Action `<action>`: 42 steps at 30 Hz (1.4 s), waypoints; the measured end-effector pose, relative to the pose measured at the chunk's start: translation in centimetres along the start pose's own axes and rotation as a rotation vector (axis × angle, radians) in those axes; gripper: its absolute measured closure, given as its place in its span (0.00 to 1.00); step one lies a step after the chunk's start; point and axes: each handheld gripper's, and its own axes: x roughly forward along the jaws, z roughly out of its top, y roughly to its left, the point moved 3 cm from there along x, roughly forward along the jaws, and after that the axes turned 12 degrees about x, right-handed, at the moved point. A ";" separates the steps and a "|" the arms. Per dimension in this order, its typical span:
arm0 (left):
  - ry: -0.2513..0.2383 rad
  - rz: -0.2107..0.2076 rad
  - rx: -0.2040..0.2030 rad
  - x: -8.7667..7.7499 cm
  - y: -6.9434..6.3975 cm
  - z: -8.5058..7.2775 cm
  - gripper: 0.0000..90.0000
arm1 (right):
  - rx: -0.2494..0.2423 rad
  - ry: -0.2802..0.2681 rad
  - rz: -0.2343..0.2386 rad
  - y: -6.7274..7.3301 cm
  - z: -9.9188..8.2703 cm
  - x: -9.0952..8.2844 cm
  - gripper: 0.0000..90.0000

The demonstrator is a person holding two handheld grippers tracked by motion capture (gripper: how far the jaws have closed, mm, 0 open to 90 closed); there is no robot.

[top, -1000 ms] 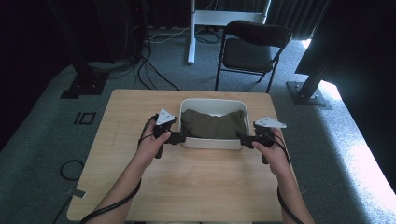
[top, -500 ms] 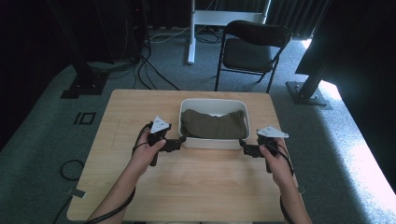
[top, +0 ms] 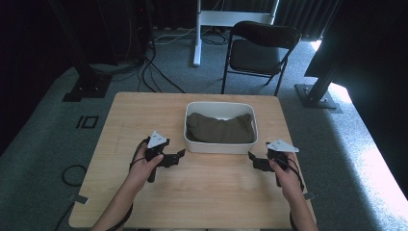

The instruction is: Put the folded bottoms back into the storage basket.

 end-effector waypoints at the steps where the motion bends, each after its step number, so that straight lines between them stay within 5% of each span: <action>1: 0.000 0.000 0.000 0.0 0.0 0.0 0.22 | 0.000 0.000 0.000 0.0 0.0 0.0 0.15; 13: 0.025 0.027 -0.035 -2.1 0.8 -3.0 0.22 | 0.011 0.029 -0.044 -1.2 -2.8 -0.6 0.15; 31: 0.077 0.114 -0.096 -5.6 3.9 -7.0 0.22 | 0.057 0.070 -0.111 -2.6 -6.3 -1.9 0.15; 42: 0.112 0.182 -0.146 -7.7 5.6 -9.1 0.22 | 0.129 0.072 -0.158 -3.1 -7.6 -2.7 0.15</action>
